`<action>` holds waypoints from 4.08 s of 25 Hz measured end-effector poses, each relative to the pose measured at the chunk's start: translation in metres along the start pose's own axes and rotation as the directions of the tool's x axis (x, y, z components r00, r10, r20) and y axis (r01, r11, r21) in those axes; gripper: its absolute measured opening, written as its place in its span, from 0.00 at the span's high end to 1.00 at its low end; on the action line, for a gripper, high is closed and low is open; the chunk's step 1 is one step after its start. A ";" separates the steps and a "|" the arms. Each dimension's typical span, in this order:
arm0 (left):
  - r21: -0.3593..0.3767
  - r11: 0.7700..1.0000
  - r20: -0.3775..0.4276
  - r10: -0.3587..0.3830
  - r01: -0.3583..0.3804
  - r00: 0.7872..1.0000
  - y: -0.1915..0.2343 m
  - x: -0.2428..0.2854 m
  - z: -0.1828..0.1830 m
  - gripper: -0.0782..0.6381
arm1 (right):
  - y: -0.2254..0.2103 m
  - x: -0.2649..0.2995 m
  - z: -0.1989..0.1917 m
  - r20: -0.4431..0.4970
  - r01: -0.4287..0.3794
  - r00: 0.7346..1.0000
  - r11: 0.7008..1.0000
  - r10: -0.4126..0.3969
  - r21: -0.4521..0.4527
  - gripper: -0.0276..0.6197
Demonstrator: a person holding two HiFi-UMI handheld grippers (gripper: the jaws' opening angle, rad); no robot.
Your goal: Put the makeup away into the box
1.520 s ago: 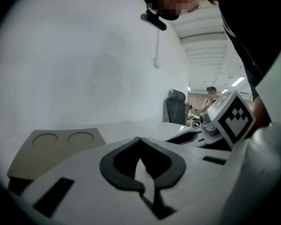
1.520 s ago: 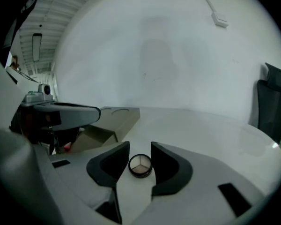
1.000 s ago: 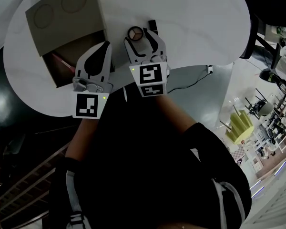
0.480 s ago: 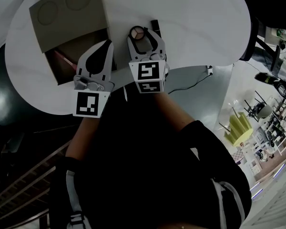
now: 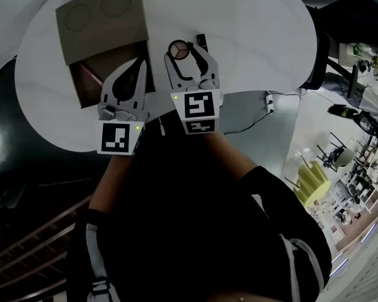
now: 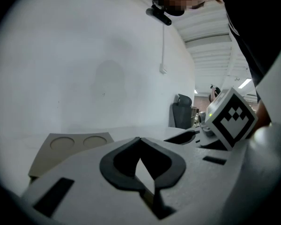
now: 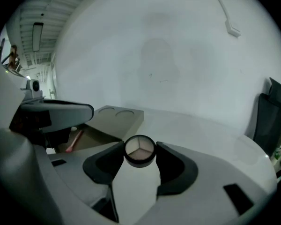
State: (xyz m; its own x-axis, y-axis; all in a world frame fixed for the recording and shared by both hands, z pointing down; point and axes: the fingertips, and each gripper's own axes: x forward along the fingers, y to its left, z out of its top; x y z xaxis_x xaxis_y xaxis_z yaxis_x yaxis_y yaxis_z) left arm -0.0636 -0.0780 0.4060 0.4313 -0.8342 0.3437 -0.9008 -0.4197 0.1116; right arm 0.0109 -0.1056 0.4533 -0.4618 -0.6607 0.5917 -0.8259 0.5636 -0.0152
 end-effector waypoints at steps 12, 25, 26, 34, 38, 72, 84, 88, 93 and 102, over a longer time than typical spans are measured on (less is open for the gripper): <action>-0.024 0.993 0.035 0.117 -0.116 0.993 0.021 -0.035 0.013 0.88 | 0.040 -0.008 0.045 0.062 -0.104 0.992 0.992 0.109 -0.077 0.60; -0.084 0.968 -0.006 0.238 -0.238 0.971 0.080 -0.084 -0.017 0.88 | 0.126 0.031 0.035 -0.014 -0.248 0.968 0.956 0.249 -0.158 0.60; -0.088 0.965 -0.016 0.245 -0.246 0.969 0.085 -0.086 -0.021 0.88 | 0.132 0.035 0.034 -0.022 -0.259 0.966 0.952 0.259 -0.163 0.60; -0.114 0.947 -0.047 0.297 -0.300 0.954 0.118 -0.101 -0.041 0.88 | 0.170 0.067 0.013 -0.099 -0.325 0.945 0.923 0.311 -0.208 0.60; -0.119 0.942 -0.060 0.309 -0.314 0.949 0.125 -0.102 -0.050 0.88 | 0.173 0.080 -0.003 -0.168 -0.334 0.939 0.915 0.302 -0.225 0.60; -0.009 0.974 0.052 0.226 -0.226 0.973 0.060 -0.093 0.010 0.88 | 0.105 -0.012 0.079 0.179 -0.173 0.963 0.970 0.203 -0.173 0.92; 0.063 0.983 0.129 0.161 -0.170 0.978 0.019 -0.077 0.055 0.88 | 0.062 -0.072 0.097 0.313 -0.086 0.943 0.992 0.112 -0.097 0.92; 0.086 0.986 0.155 0.129 -0.144 0.979 0.008 -0.065 0.065 0.88 | 0.041 -0.081 0.095 0.318 -0.035 0.946 0.995 0.062 -0.089 0.92; 0.098 0.990 0.146 0.086 -0.101 0.986 -0.009 -0.048 0.071 0.88 | 0.017 -0.093 0.086 0.283 -0.002 0.959 1.000 0.004 -0.007 0.92; 0.103 0.994 0.145 0.011 -0.026 0.989 -0.044 -0.015 0.075 0.88 | -0.034 -0.109 0.072 0.274 0.086 0.957 0.996 -0.091 0.030 0.92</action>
State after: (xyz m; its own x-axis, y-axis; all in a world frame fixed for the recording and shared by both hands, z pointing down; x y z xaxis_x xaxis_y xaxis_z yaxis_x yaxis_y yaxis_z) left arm -0.0261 -0.0738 0.3263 0.4241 -0.8819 0.2059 -0.9017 -0.4323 0.0061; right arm 0.0660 -0.0884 0.3311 -0.4558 -0.8197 0.3469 -0.8718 0.4898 0.0120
